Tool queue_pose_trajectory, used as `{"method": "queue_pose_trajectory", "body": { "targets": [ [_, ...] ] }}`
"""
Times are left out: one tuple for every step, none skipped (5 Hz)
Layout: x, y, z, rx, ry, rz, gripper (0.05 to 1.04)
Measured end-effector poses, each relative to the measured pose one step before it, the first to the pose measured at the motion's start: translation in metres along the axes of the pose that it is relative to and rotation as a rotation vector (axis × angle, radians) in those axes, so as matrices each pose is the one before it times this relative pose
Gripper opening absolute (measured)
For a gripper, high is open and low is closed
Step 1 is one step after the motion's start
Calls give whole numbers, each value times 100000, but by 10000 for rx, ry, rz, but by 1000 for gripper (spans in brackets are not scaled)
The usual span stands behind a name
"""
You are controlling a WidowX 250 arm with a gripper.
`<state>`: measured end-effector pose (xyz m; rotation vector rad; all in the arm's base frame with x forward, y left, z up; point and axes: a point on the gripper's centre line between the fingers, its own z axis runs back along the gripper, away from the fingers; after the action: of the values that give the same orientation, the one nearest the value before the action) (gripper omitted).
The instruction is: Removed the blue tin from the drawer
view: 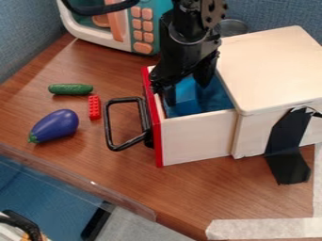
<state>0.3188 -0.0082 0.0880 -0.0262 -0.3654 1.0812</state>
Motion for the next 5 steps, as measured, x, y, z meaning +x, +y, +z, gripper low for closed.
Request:
{"method": "queue_pose_trajectory", "body": {
  "targets": [
    [-126, -113, -671, -3, 106, -73, 1000],
    [-59, 61, -683, 103, 7, 193, 944],
    [138, -175, -293, 41, -94, 96, 695],
    [83, 30, -45, 23, -57, -55, 537],
    [-88, 71, 668, -91, 212, -12, 537]
  ]
}}
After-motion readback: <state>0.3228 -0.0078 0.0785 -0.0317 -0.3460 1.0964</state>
